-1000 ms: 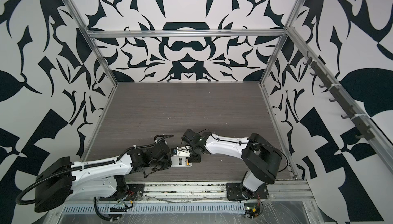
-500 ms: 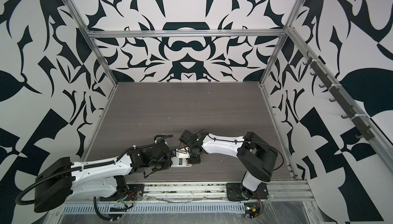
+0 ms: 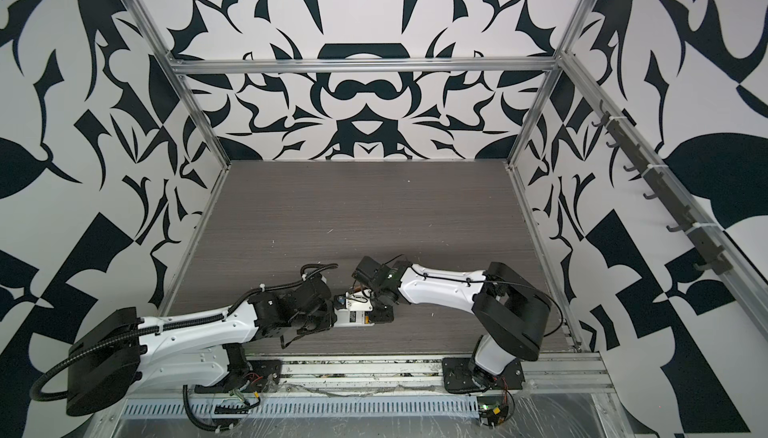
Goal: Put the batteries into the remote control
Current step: 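Withdraw the right gripper while the left gripper moves toward the loose orange battery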
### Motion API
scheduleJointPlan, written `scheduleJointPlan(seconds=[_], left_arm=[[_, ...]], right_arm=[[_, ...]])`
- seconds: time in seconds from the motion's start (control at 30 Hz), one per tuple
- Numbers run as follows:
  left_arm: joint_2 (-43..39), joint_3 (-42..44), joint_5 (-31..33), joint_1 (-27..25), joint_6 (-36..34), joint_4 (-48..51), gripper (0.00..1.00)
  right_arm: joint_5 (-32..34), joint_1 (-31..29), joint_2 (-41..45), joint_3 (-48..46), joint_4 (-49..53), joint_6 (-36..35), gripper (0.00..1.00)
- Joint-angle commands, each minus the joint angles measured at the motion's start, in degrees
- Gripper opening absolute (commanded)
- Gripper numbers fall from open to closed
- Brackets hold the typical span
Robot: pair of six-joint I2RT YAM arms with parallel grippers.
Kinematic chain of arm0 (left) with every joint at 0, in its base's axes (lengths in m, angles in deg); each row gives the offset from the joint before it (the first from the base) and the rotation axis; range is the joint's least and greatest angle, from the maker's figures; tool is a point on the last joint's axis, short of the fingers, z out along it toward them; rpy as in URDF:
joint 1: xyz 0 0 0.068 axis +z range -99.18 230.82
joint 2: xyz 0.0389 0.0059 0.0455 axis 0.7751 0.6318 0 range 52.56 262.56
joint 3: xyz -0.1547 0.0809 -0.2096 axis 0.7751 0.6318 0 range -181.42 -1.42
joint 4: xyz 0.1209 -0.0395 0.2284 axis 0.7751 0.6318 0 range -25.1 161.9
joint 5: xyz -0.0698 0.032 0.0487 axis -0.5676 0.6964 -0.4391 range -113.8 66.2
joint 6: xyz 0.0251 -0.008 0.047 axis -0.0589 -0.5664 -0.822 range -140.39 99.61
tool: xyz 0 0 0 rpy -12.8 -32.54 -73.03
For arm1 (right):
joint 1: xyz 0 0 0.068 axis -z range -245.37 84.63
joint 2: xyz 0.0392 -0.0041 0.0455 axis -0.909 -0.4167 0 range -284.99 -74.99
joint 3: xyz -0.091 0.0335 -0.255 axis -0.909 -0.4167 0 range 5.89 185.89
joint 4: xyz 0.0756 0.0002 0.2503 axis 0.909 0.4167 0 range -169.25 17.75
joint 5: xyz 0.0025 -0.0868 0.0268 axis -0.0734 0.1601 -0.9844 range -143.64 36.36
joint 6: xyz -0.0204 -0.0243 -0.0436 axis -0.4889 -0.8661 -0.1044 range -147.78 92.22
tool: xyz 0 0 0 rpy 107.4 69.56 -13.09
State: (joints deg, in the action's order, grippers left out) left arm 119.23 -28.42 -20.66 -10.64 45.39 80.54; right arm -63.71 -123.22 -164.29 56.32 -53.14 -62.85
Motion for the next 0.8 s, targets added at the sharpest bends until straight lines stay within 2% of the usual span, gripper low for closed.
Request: scheduleJointPlan(seconds=[0.0,0.17,0.3,0.4,0.5,0.53,0.57,0.67,0.77], left_arm=[[-0.6,0.9,0.7,0.2,0.0,7.5,0.09],[-1.8,-0.3,1.6,0.2,-0.7,8.7,0.10],[-2.2,-2.3,2.1,0.2,-1.8,9.9,0.12],[-3.0,-4.6,3.1,0.2,-3.9,10.8,0.15],[-2.4,-8.4,3.2,0.7,-9.0,11.5,0.24],[-1.5,-10.3,2.8,1.3,-11.0,12.4,0.26],[-0.4,-12.3,2.7,1.9,-13.2,13.6,0.28],[3.4,-17.6,2.0,4.4,-18.5,16.6,0.32],[8.6,-21.9,0.0,7.6,-23.2,18.1,0.34]], right_arm=[[-0.1,0.0,4.2,-0.1,-2.5,3.0,0.24],[-4.0,3.4,5.4,0.7,-4.4,7.5,0.36],[-2.4,6.3,6.9,1.0,-5.6,12.6,0.39],[0.3,10.0,8.6,1.4,-6.5,20.4,0.41],[0.3,12.2,10.6,1.1,-6.9,25.3,0.44],[0.8,12.2,11.3,0.8,-7.2,26.5,0.49],[0.5,12.2,11.7,0.8,-6.9,27.2,0.55],[1.2,12.2,12.8,0.8,-5.8,28.9,0.58],[3.4,13.1,13.8,-0.1,-5.4,31.2,0.66]])
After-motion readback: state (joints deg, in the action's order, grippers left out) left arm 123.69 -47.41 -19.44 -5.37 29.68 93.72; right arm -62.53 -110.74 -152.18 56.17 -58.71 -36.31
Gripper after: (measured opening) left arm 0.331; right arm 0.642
